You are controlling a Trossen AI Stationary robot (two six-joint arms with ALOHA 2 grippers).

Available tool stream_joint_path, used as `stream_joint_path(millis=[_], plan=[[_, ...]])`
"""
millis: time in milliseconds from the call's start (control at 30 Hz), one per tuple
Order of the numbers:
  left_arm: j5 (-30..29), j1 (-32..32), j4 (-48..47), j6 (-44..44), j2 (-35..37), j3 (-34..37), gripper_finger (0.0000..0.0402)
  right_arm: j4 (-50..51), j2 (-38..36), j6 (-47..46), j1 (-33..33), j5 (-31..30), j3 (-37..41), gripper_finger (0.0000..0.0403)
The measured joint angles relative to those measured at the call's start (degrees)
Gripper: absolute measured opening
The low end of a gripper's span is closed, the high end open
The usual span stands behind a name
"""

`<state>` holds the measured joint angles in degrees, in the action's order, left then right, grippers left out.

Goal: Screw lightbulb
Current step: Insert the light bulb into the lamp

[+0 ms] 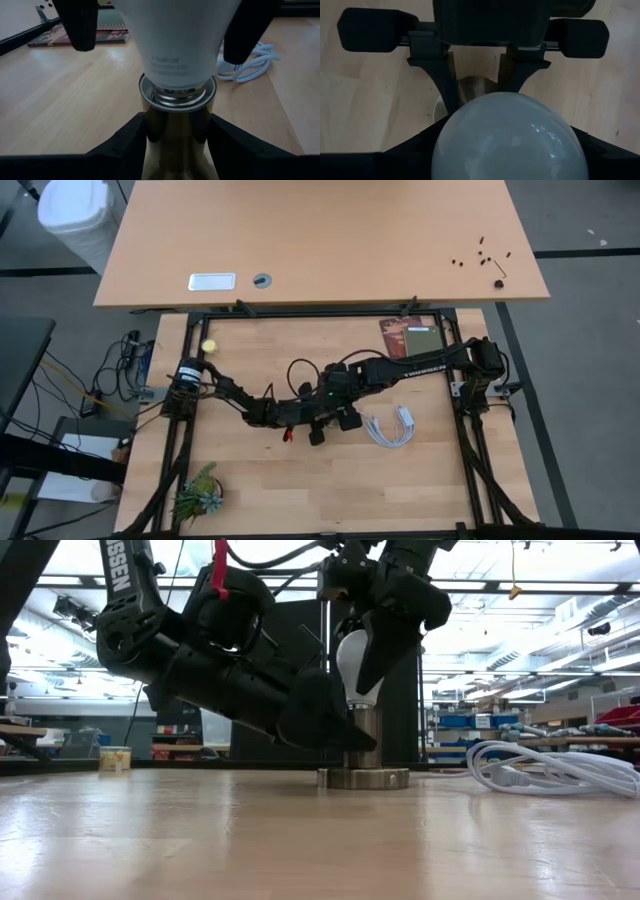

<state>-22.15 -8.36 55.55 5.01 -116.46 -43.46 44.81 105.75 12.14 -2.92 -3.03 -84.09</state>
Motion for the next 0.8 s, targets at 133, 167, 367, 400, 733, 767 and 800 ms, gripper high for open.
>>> stream_joint_path(millis=[133, 167, 367, 400, 733, 767, 800], plan=[[0.1, 0.0, 0.0, 0.4, 0.0, 0.0, 0.0184, 0.9, 0.0, 0.0, -0.1, 0.0, 0.0, 0.0275], [0.2, 0.0, 0.0, 0.6, 0.0, 0.0, 0.0184, 1.4, 0.0, 0.0, -0.1, 0.0, 0.0, 0.0275], [0.0, 0.0, 0.7, 1.2, 0.0, 0.0, 0.0184, 0.9, 0.0, -1.6, 0.0, -0.4, 0.0, 0.0275], [0.0, 0.0, 0.9, 1.2, 0.0, 0.0, 0.0184, 0.6, 0.1, -1.6, -0.1, -0.2, 0.0, 0.0275], [-0.1, 0.0, 0.5, 1.5, -0.1, 0.1, 0.0184, 0.2, 3.4, -1.8, -0.3, -0.8, -0.5, 0.0275], [-0.1, 0.0, 0.4, 1.5, -0.1, 0.1, 0.0184, 0.2, 3.4, -2.0, -0.4, -0.8, -0.5, 0.0275], [-0.1, 0.0, 0.4, 1.5, -0.1, 0.1, 0.0184, 0.2, 3.4, -2.3, -0.4, -0.8, -0.5, 0.0275]])
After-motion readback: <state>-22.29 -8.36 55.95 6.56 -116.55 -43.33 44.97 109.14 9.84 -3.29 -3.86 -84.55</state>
